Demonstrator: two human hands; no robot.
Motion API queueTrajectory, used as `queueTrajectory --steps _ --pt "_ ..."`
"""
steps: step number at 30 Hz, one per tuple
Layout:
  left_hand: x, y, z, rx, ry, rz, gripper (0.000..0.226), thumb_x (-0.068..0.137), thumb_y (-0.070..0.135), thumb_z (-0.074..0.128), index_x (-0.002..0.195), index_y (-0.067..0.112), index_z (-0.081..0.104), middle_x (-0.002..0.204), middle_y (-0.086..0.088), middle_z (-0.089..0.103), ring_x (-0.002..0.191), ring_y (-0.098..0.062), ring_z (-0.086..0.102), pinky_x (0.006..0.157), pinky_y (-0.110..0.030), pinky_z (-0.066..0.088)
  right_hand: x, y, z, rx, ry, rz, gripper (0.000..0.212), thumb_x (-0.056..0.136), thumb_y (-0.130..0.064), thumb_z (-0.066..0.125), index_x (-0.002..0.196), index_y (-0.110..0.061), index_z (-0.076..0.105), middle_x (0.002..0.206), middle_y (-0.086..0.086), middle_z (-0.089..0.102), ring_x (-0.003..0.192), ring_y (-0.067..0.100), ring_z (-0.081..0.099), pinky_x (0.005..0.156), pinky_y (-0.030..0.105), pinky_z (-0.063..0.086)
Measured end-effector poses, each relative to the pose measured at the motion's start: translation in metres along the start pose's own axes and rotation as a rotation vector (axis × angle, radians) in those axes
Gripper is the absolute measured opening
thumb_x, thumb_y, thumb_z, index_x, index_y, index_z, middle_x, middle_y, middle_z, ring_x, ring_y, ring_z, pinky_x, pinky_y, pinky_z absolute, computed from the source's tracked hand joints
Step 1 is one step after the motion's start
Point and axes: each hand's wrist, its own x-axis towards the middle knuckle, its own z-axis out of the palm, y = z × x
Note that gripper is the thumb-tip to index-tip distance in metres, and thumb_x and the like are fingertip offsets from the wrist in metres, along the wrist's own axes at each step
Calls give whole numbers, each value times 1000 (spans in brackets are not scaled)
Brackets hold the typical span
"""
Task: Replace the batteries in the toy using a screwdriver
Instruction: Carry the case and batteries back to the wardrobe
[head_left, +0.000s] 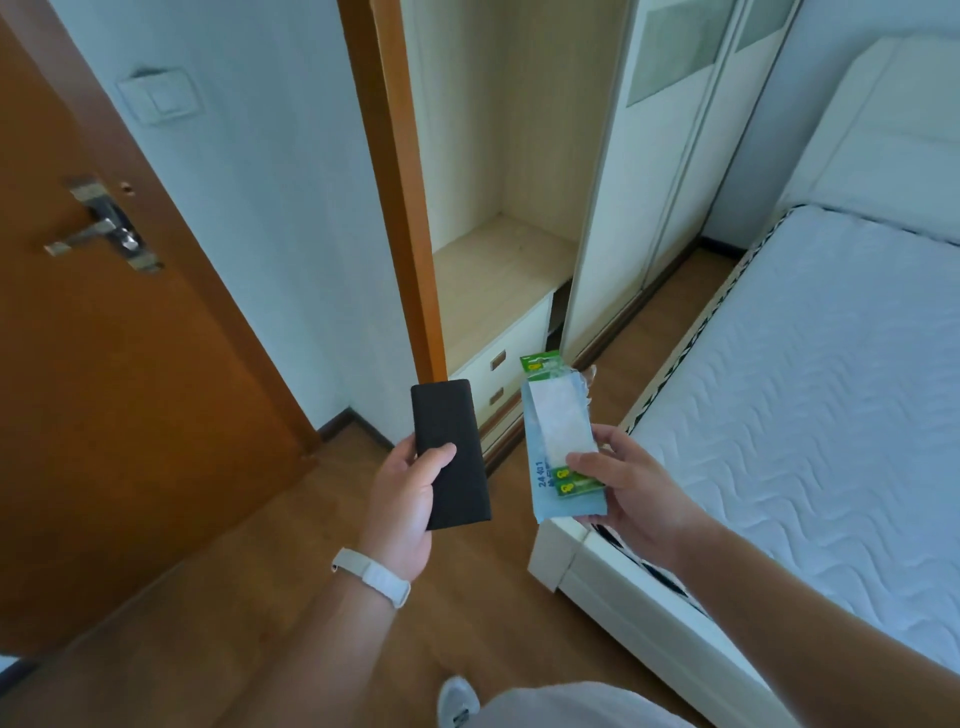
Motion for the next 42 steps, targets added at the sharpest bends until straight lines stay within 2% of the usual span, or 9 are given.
queueTrajectory --steps 3,6,10,13,22,29,34,38,42 --pt "31 12 -16 17 -21 4 13 93 31 68 107 33 68 89 12 75 92 -22 71 65 -30 61 24 -3 20 33 17 -11 58 71 -20 79 123 -15 54 108 19 72 91 34 73 56 33 57" --pt "55 21 -25 7 -33 -24 18 92 33 70 110 32 68 97 5 75 100 -25 69 71 -37 63 42 -8 33 20 26 -14 58 71 -21 79 123 -16 55 111 18 72 95 34 73 63 36 58" --pt "82 29 -27 -13 -56 -58 27 82 37 74 109 33 70 101 0 75 101 -30 70 69 -39 62 64 -21 38 26 44 -43 56 71 -20 78 122 -17 55 110 18 71 92 32 73 58 34 57" --pt "105 34 -23 1 -61 -73 20 88 33 72 108 34 71 101 2 76 101 -29 70 70 -38 62 84 -29 34 37 64 -45 57 72 -22 78 123 -17 54 111 17 71 92 31 73 59 33 57" --pt "192 47 17 102 -7 43 21 90 38 70 110 40 66 98 18 72 100 -20 69 70 -31 62 183 -63 7 122 80 -25 41 87 -14 70 125 -18 54 109 16 73 95 31 73 63 36 59" --pt "288 69 81 150 -54 -29 28 82 47 72 109 41 67 100 13 73 101 -19 70 72 -33 63 285 -118 -23 144 42 -15 56 76 -20 79 126 -20 52 108 11 74 100 33 72 69 37 60" --pt "342 81 116 105 -24 -81 42 75 46 71 115 36 65 108 5 73 107 -25 68 89 -49 60 339 -151 -46 176 48 -19 56 76 -18 78 126 -19 53 112 15 72 100 35 72 67 37 59" --pt "373 87 130 113 -14 -88 37 81 42 69 117 34 65 105 6 72 105 -24 68 87 -47 61 369 -168 -57 171 64 -5 44 86 -11 71 125 -17 53 105 12 74 93 32 73 60 33 58" --pt "394 88 137 143 -11 -114 22 94 33 65 116 34 64 104 7 72 104 -24 67 87 -48 61 386 -175 -61 203 81 16 42 87 -10 70 125 -17 54 107 12 72 95 32 73 64 35 59"
